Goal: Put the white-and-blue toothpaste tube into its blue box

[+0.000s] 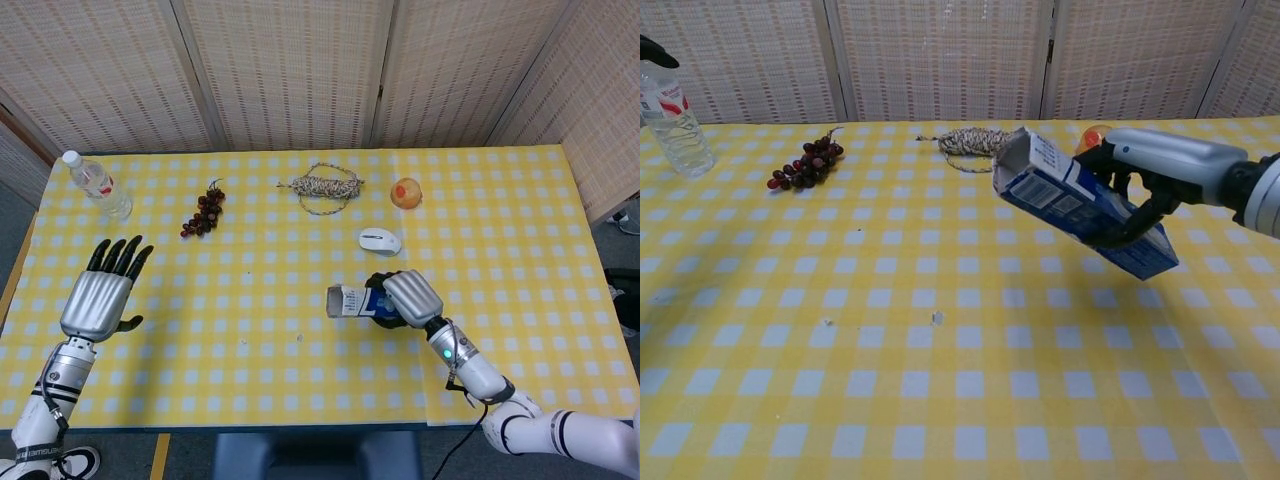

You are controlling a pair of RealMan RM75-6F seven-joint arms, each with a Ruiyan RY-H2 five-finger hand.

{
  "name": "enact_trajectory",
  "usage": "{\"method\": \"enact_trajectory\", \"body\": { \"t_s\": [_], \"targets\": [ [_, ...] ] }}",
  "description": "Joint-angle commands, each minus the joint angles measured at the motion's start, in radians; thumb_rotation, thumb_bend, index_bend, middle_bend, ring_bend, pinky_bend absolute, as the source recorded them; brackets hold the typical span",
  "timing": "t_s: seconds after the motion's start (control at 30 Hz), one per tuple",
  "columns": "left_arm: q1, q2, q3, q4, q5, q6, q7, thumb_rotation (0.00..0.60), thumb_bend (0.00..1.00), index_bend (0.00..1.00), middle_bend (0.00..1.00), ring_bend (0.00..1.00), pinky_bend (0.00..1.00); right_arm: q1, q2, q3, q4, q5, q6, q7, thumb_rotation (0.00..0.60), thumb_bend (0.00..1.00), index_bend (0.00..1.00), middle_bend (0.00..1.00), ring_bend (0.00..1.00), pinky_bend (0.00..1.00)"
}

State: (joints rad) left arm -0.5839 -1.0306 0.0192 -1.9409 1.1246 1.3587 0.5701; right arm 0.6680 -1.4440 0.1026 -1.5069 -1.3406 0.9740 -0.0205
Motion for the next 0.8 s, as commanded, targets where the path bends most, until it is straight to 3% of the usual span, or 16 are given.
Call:
{"method": "enact_trajectory", "body": {
  "t_s": [0.03, 0.3, 0.43, 0.6, 0.73, 0.8],
  "targets": [
    [0.069, -0.026, 0.023, 0.068, 0.065, 0.050, -0.046, 0.600, 0.15, 0.02, 0.00, 0.00, 0.00, -0.013, 0.008, -0.014, 0.022, 0.013, -0.007, -0.022, 0.600, 0.31, 0.61, 0.43, 0.47, 0.58],
    [0.095, -0.035, 0.004, 0.128, 0.089, 0.012, -0.102, 0.600, 0.15, 0.01, 0.00, 0.00, 0.00, -0.013, 0.008, -0.028, 0.047, 0.056, -0.055, -0.087, 0.600, 0.31, 0.61, 0.43, 0.47, 0.58],
    [0.099, -0.038, -0.008, 0.139, 0.097, -0.007, -0.111, 0.600, 0.15, 0.00, 0.00, 0.00, 0.00, -0.007, -0.004, -0.026, 0.052, 0.078, -0.075, -0.109, 0.600, 0.31, 0.57, 0.38, 0.45, 0.58],
    [0.105, -0.030, -0.020, 0.134, 0.102, -0.028, -0.111, 0.600, 0.15, 0.00, 0.00, 0.00, 0.00, -0.005, -0.015, -0.022, 0.064, 0.080, -0.093, -0.078, 0.600, 0.31, 0.36, 0.25, 0.35, 0.47],
    [0.110, -0.026, -0.032, 0.129, 0.098, -0.039, -0.112, 0.600, 0.15, 0.00, 0.00, 0.00, 0.00, -0.002, -0.010, -0.014, 0.063, 0.091, -0.110, -0.063, 0.600, 0.31, 0.09, 0.06, 0.21, 0.36],
    [0.113, -0.023, -0.037, 0.127, 0.096, -0.045, -0.112, 0.600, 0.14, 0.00, 0.00, 0.00, 0.00, -0.001, -0.005, -0.009, 0.056, 0.094, -0.116, -0.051, 0.600, 0.31, 0.02, 0.01, 0.15, 0.31]
  ]
}}
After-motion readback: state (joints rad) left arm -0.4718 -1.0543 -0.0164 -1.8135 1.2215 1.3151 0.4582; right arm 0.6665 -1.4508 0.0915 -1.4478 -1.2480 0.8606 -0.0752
